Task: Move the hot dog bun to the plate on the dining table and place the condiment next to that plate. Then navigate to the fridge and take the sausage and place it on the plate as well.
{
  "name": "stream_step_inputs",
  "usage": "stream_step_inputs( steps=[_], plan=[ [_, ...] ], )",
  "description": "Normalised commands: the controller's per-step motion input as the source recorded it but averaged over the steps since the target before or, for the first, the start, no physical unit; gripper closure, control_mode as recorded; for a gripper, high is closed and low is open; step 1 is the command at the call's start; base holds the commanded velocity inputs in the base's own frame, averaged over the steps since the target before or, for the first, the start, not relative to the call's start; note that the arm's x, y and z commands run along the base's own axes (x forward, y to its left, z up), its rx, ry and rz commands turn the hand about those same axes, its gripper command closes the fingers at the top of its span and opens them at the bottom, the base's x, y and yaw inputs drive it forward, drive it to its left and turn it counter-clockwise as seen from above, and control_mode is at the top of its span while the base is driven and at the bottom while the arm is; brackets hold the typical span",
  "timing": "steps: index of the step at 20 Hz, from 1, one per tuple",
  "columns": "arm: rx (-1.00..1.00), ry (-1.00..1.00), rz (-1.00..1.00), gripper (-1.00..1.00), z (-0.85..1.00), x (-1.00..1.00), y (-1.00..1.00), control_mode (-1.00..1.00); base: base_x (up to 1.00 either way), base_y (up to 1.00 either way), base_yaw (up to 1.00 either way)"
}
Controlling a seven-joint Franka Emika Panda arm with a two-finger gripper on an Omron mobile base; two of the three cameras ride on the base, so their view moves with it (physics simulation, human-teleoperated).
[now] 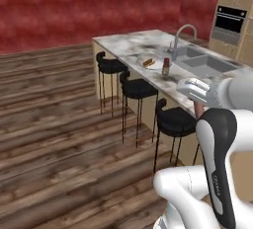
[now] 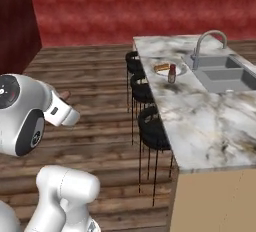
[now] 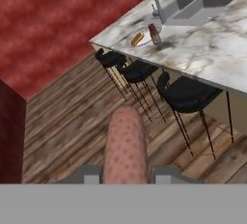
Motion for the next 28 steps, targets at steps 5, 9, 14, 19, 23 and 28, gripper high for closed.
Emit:
stream_step_inputs(
  steps=[5, 9, 14, 19, 23, 28],
  plan=[
    [0.00, 0.00, 0.00, 1.00, 0.00, 0.00, 0.00, 1.00, 0.60, 0.78, -0.40],
    [0.00, 0.00, 0.00, 1.00, 0.00, 0.00, 0.00, 1.00, 0.65, 0.77, -0.42],
    [0.00, 0.00, 0.00, 1.00, 0.00, 0.00, 0.00, 1.00, 0.69, 0.83, -0.43],
    [0.00, 0.00, 0.00, 1.00, 0.00, 0.00, 0.00, 1.00, 0.62, 0.80, -0.44],
    [0.00, 0.00, 0.00, 1.00, 0.00, 0.00, 0.00, 1.00, 0.45, 0.76, -0.45],
    [0.00, 0.00, 0.00, 1.00, 0.00, 0.00, 0.00, 1.00, 0.34, 0.69, -0.49]
  ],
)
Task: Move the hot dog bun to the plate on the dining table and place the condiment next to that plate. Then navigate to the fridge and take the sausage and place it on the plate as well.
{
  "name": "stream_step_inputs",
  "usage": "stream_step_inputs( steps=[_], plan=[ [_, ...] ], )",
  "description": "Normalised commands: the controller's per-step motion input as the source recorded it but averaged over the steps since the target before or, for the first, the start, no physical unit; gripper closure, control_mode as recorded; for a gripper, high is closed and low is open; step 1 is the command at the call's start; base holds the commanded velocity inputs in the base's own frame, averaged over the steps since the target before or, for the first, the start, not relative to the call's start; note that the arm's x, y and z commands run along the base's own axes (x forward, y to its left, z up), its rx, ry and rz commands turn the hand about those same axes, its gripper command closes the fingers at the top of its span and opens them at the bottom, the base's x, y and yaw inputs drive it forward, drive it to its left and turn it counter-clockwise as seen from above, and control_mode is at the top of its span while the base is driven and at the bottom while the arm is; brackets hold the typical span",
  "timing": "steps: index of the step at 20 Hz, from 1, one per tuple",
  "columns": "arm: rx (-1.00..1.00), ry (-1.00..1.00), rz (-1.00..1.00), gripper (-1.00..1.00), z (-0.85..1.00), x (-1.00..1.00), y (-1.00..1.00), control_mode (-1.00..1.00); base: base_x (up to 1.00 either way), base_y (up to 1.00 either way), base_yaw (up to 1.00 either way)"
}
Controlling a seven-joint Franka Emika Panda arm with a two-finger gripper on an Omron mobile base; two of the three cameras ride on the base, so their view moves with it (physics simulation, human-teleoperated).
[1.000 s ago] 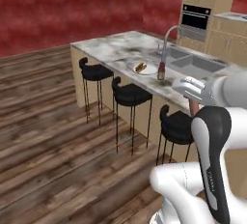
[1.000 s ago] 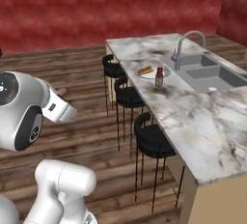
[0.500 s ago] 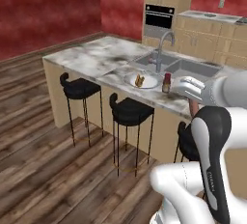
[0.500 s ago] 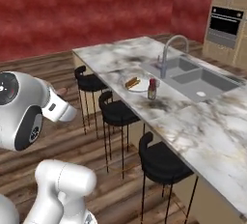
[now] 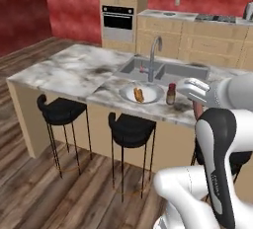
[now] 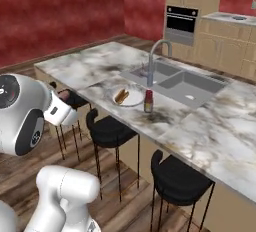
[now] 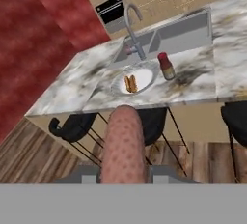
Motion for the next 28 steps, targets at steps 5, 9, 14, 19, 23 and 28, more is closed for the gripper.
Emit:
stream_step_inputs(
  steps=[5, 9, 14, 19, 23, 28],
  plan=[
    [0.00, 0.00, 0.00, 1.00, 0.00, 0.00, 0.00, 1.00, 0.26, 0.71, -0.50],
    [0.00, 0.00, 0.00, 1.00, 0.00, 0.00, 0.00, 1.00, 0.24, 0.79, -0.46],
    [0.00, 0.00, 0.00, 1.00, 0.00, 0.00, 0.00, 1.00, 0.38, 0.67, -0.44],
    [0.00, 0.00, 0.00, 1.00, 0.00, 0.00, 0.00, 1.00, 0.50, 0.57, -0.44],
    [0.00, 0.00, 0.00, 1.00, 0.00, 0.00, 0.00, 1.00, 0.58, 0.48, -0.39],
    [0.00, 0.00, 0.00, 1.00, 0.00, 0.00, 0.00, 1.00, 0.70, 0.28, -0.28]
  ],
)
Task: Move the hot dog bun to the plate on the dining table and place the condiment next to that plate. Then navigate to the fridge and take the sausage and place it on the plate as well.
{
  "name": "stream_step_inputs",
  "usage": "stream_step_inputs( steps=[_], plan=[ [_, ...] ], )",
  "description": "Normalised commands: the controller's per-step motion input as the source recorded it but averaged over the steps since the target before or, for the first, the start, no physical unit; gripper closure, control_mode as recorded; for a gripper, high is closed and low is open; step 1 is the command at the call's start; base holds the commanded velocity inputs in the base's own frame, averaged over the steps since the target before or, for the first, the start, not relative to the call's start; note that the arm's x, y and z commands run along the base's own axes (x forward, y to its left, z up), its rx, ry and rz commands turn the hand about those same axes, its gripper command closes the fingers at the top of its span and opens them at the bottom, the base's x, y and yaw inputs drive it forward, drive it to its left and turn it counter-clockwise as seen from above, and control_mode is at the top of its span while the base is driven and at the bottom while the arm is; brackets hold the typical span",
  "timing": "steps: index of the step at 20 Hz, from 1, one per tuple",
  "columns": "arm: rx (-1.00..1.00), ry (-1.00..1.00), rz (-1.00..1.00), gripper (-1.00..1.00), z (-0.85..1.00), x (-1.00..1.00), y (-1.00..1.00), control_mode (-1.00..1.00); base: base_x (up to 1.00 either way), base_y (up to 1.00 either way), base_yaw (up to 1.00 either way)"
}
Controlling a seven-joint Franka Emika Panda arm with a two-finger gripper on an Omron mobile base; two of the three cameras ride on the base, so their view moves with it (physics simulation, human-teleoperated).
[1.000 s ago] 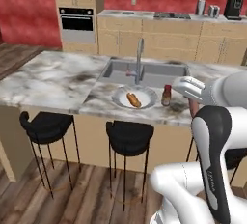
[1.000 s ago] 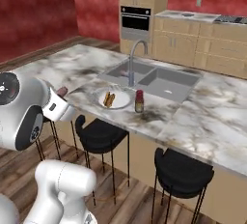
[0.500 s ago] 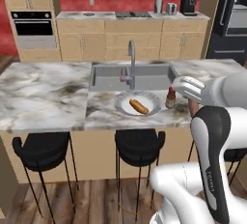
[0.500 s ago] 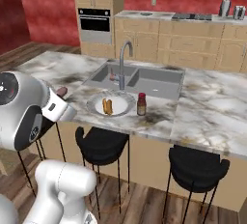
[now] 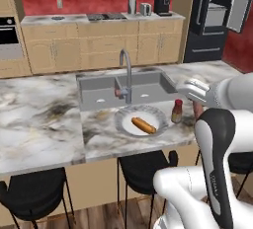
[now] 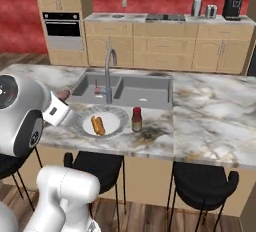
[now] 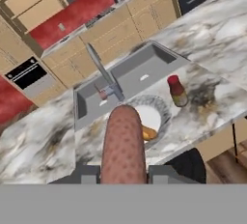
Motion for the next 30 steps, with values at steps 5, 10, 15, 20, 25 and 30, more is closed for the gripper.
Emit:
stream_step_inputs(
  steps=[5, 10, 15, 20, 25, 30],
  plan=[
    [0.00, 0.00, 0.00, 1.00, 0.00, 0.00, 0.00, 1.00, 0.86, 0.08, -0.14],
    [0.00, 0.12, -0.01, 1.00, -0.18, 0.59, 0.04, -1.00, 0.36, 0.00, -0.03],
    [-0.05, 0.30, 0.06, 1.00, -0.47, 1.00, 0.16, -1.00, 0.00, 0.00, 0.00],
    [-0.04, 0.23, 0.28, 1.00, -0.50, 0.95, 0.02, -1.00, 0.00, 0.00, 0.00],
    [-0.06, 0.13, 0.47, 1.00, -0.58, 0.70, 0.00, -1.00, 0.00, 0.00, 0.00],
    [-0.15, 0.02, 0.39, 1.00, -0.61, 0.38, 0.11, -1.00, 0.00, 0.00, 0.00]
  ],
)
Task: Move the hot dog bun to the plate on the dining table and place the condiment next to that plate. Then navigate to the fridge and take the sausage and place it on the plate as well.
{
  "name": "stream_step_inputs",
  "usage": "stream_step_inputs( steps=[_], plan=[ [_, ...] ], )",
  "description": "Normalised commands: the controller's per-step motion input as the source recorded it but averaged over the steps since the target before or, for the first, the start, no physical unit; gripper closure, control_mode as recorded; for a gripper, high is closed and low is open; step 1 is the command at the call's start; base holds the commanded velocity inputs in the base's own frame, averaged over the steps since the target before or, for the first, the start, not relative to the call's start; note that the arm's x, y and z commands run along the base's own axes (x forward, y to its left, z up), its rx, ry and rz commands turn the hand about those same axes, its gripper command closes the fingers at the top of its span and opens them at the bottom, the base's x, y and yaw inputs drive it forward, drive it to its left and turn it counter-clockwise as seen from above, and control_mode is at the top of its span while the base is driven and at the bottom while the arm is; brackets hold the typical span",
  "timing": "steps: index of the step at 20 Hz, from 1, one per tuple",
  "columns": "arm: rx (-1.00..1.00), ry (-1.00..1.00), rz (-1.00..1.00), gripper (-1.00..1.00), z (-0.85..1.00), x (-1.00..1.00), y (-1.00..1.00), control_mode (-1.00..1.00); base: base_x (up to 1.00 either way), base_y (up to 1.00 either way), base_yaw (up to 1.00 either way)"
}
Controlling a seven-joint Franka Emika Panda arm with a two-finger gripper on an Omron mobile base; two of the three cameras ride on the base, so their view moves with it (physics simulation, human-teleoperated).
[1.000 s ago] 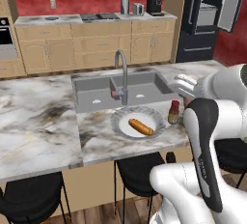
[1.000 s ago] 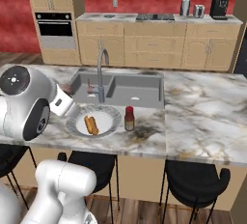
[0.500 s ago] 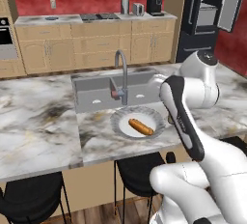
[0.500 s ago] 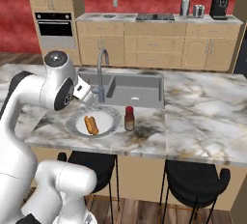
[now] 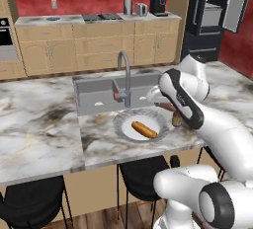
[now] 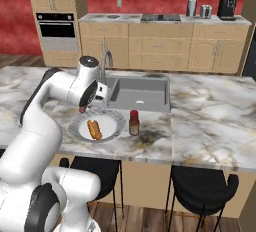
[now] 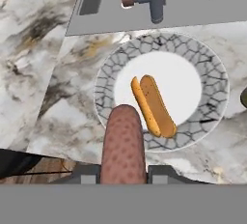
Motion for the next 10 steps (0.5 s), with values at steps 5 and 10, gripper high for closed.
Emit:
stream_step_inputs(
  steps=[5, 10],
  plan=[
    [-0.28, 0.03, 0.16, 1.00, -0.52, 0.19, 0.30, -1.00, 0.00, 0.00, 0.00],
    [-0.16, 0.00, 0.06, 1.00, -0.41, 0.10, 0.05, -1.00, 0.00, 0.00, 0.00]
  ],
)
